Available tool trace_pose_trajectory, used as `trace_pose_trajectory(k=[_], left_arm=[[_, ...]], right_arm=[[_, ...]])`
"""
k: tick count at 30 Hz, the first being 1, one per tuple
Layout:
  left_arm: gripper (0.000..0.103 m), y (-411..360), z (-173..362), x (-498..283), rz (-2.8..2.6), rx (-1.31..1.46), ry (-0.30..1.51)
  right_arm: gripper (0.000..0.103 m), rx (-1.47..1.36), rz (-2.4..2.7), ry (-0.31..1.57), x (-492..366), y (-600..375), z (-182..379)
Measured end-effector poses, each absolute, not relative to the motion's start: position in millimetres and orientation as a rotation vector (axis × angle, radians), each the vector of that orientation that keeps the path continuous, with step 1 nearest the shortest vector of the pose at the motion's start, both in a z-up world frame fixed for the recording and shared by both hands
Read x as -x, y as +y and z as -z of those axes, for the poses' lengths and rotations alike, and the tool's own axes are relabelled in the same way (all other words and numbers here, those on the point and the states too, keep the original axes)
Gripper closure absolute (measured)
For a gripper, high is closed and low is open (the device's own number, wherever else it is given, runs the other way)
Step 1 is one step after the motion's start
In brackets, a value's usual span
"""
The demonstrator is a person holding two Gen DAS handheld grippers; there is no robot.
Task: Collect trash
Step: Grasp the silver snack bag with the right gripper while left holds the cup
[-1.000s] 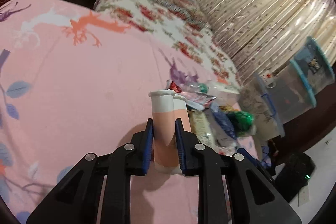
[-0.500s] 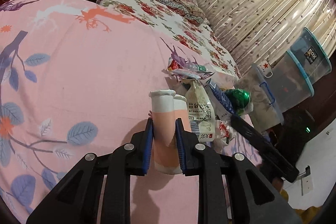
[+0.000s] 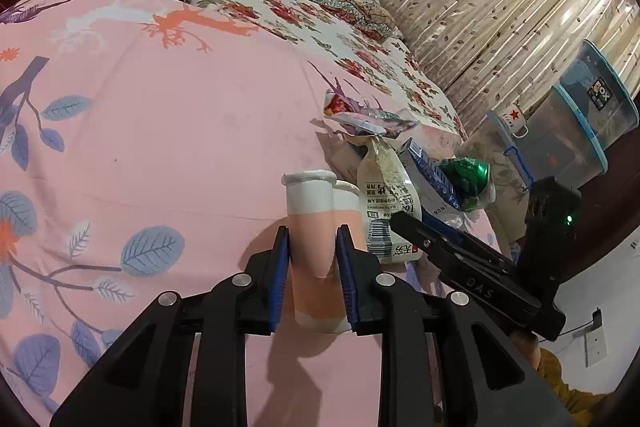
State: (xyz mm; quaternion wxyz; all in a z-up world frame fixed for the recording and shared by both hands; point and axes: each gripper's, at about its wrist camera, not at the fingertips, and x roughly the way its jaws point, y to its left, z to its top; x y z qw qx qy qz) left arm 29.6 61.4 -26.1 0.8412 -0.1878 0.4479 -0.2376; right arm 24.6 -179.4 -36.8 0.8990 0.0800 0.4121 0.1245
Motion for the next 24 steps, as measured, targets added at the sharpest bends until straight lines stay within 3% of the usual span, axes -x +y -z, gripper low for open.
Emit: trace_pose_trajectory(k=[1,4,6,15,22,23,24], left_arm=[[0.080,61.5,26.5,-29.8,0.501,0.398,0.947],[0.080,62.4,27.0,-30.7,0.500,0.408,0.949],[0.080,63.9,26.8,-31.4,0.494,0.410,0.948],[0.080,78.4,25.5,-36.7,0.461,0.421,0.937],[0.079,78.4,27.1,-41.4,0.469,0.411,0.948],[0.079,77.7,27.1,-41.1,0.469,0.411,0.952],[0.079,78.3,26.8,-41.7,0.469,0.409,0.952]], right_arm=[[0.049,-0.172,-0.262,0.858,-28.4,-179.0,37.4],[0.063,-0.214,-0.283,0.872,-33.0,-179.8,38.9],[0.087,-0.222,-0.320,0.880,-30.5,-175.3,37.5],[0.087,-0.270,-0.494,0.878,-5.6,-157.9,33.6],[0.084,-0.467,-0.522,0.921,-17.4,-179.0,48.8],[0.079,-0.495,-0.520,0.926,-19.4,-182.2,51.6],[0.063,-0.520,-0.521,0.927,-21.1,-184.1,53.1]])
